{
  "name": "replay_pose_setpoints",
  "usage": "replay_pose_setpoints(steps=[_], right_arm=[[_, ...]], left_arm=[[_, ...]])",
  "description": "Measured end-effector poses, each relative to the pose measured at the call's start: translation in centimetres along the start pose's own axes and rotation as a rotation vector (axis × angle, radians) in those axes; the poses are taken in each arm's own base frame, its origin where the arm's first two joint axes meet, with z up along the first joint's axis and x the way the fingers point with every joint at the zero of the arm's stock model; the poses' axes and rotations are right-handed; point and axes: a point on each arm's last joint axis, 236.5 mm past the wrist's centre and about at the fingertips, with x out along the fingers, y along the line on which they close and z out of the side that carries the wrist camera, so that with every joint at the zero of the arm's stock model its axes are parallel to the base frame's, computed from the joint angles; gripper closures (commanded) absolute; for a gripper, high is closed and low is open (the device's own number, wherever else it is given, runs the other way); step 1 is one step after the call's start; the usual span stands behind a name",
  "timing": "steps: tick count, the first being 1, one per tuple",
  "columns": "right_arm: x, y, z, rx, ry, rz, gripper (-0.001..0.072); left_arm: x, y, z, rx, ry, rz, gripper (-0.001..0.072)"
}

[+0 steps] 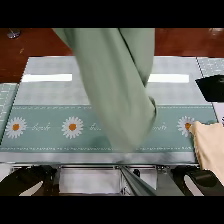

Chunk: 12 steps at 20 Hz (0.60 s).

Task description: Fold the shirts.

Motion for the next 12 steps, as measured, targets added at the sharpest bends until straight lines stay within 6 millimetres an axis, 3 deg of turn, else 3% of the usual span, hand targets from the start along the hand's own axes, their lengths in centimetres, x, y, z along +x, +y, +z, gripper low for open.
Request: replay_pose_setpoints(steps=[2,4,7,8,9,10,12], right_arm=[[0.4,0.0,-0.6,0.005,0.016,0.005,0.0092],[1.3,0.3,-1.8,0.019,0.054,0.021,0.0092],[3.6,0.7,-5.0,0.056,0.148,0.054,0.0092],[4.4,0.7,-6.0,0.069,0.178,0.060,0.0092],[5.4,0.5,-7.2,0.078,0.214,0.058,0.0092],[6.4,0.3,-7.9,0.084,0.233,0.053,0.0092],[8.0,0.0,-8.5,0.094,0.254,0.047,0.0091]], left_arm=[[1.0,3.1,-7.6,-0.070,0.150,0.050,0.0683],[0.5,6.7,-16.5,-0.147,0.333,0.123,0.0683],[-3.3,11.8,-29.6,-0.285,0.620,0.246,0.0682],[-5.2,13.0,-33.0,-0.332,0.698,0.285,0.0635],[-6.9,14.1,-35.6,-0.374,0.761,0.321,0.0263],[-8.5,15.2,-37.5,-0.417,0.802,0.359,0.0003],[-10.9,17.0,-38.9,-0.489,0.843,0.424,0.0004]])
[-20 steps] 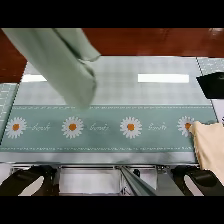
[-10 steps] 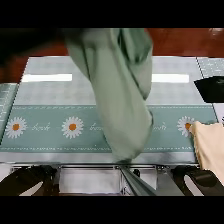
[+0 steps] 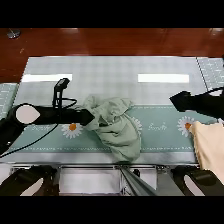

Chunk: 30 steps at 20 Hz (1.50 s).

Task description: Fold the shirts.

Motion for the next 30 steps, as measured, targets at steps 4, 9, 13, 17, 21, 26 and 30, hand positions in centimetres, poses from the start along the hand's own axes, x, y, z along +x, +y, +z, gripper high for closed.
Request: replay_pose_setpoints(steps=[4,9,13,17,21,26,30], right_arm=[[0.4,-3.6,2.3,0.020,-0.039,-0.110,0.0091],[-0.4,-14.1,-3.7,0.204,0.159,-0.367,0.0091],[3.5,-11.2,-12.6,0.326,0.399,-0.165,0.0091],[5.7,-7.0,-18.0,0.338,0.538,-0.012,0.0091],[6.3,-3.6,-20.5,0.297,0.614,0.064,0.0091],[7.1,1.5,-22.4,0.253,0.689,0.178,0.0091],[8.8,4.9,-24.5,0.254,0.770,0.252,0.0092]], left_arm=[[-4.7,5.9,3.3,-0.080,-0.060,0.138,0.0006],[-7.7,11.5,0.7,-0.341,0.000,0.148,0.0007],[-4.1,8.2,-4.8,-0.430,0.171,-0.084,0.0007],[-0.4,7.1,-6.7,-0.440,0.217,-0.135,0.0007],[2.6,7.1,-6.4,-0.437,0.212,-0.119,0.0010],[4.0,7.6,-4.6,-0.423,0.193,-0.104,0.0683],[3.8,7.0,-3.6,-0.354,0.195,-0.126,0.0683]])
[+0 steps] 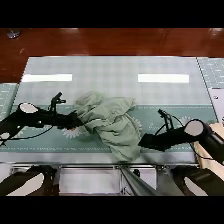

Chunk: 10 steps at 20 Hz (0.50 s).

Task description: Fold the shirts.

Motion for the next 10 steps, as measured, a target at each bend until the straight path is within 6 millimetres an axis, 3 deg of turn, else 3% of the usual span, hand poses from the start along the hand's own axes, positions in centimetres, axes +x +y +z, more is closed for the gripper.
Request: replay_pose_setpoints(steps=[2,3,4,7,10], right_arm=[[1.6,1.2,-0.3,0.001,0.039,0.043,0.0119],[2.4,1.9,-0.5,0.002,0.056,0.066,0.0335],[3.0,2.4,-0.6,0.001,0.071,0.089,0.0687],[3.2,5.1,0.2,-0.048,0.074,0.189,0.0696],[-0.7,8.8,4.4,-0.151,-0.012,0.270,0.0696]], left_arm=[[-0.1,-0.4,0.1,0.017,0.005,-0.006,0.0683],[-0.2,-0.5,0.1,0.025,0.009,-0.009,0.0683],[-0.2,-0.6,0.1,0.029,0.012,-0.011,0.0683],[-1.1,-1.8,1.2,0.062,-0.013,-0.027,0.0683],[-5.0,-5.8,5.3,0.149,-0.146,-0.079,0.0683]])
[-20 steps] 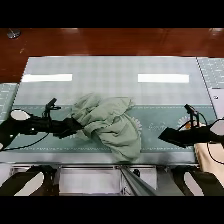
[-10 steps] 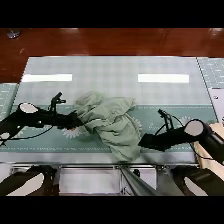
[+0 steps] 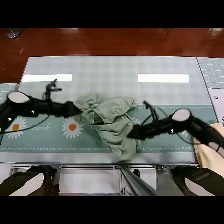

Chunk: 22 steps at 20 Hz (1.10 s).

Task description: Fold the shirts.

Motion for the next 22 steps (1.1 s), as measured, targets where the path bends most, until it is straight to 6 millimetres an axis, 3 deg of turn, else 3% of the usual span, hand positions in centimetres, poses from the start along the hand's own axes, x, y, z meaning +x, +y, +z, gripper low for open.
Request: replay_pose_setpoints(steps=[2,4,5,7,9,11,14,18,22], right_arm=[[-4.9,3.5,5.7,-0.119,-0.146,-0.007,0.0696],[-11.9,7.8,11.0,-0.252,-0.331,-0.058,0.0696],[-15.9,10.3,13.0,-0.327,-0.432,-0.096,0.0696],[-23.4,15.8,14.5,-0.478,-0.600,-0.161,0.0696],[-29.6,21.2,13.2,-0.616,-0.730,-0.218,0.0696],[-34.2,25.6,10.0,-0.732,-0.834,-0.255,0.0696],[-38.8,29.2,4.1,-0.845,-0.968,-0.325,0.0696],[-42.8,29.8,-3.2,-0.887,-1.113,-0.449,0.0696],[-43.2,27.4,-7.1,-0.831,-1.102,-0.540,0.0696]], left_arm=[[-4.1,-4.3,5.3,0.089,-0.164,-0.052,0.0683],[-10.0,-9.6,10.3,0.202,-0.358,-0.097,0.0683],[-13.5,-12.5,12.4,0.269,-0.462,-0.113,0.0683],[-20.5,-18.3,14.7,0.401,-0.648,-0.133,0.0683],[-27.1,-23.5,14.9,0.531,-0.811,-0.130,0.0683],[-33.1,-27.8,13.4,0.646,-0.960,-0.104,0.0683],[-40.0,-31.9,9.6,0.772,-1.163,0.009,0.0683],[-44.3,-33.9,4.4,0.846,-1.331,0.235,0.0683],[-45.3,-32.9,0.7,0.850,-1.348,0.420,0.0683]])
